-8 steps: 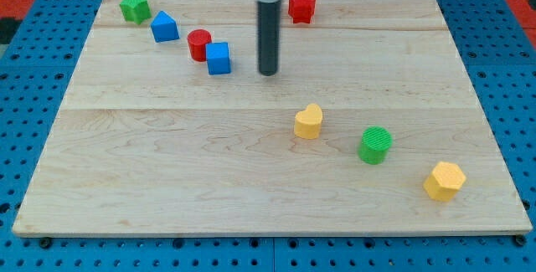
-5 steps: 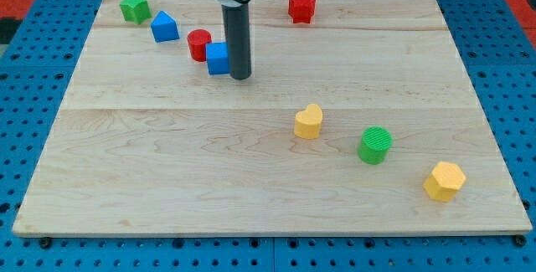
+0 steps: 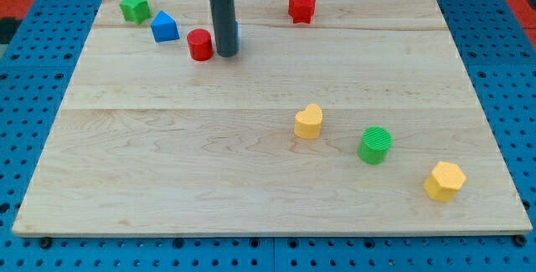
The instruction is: Slide the blue cube to the top center
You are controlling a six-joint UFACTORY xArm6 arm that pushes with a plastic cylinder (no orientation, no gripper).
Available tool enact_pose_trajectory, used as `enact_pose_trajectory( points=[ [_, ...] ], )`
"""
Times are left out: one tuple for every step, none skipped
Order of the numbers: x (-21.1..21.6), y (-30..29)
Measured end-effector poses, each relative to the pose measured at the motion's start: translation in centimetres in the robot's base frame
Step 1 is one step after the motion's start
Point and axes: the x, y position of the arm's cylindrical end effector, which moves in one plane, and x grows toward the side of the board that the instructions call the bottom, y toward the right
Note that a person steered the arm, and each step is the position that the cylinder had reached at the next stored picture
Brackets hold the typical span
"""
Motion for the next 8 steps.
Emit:
enact_pose_trajectory(
  points=[
    [-1.0, -1.5],
    [-3.5, 0.6],
    [-5.5, 2.3],
    [-6.0, 3.6],
    [-6.0, 7.5],
    [-6.2, 8.6],
    [-6.4, 6.9],
    [-6.0, 8.5]
  ],
)
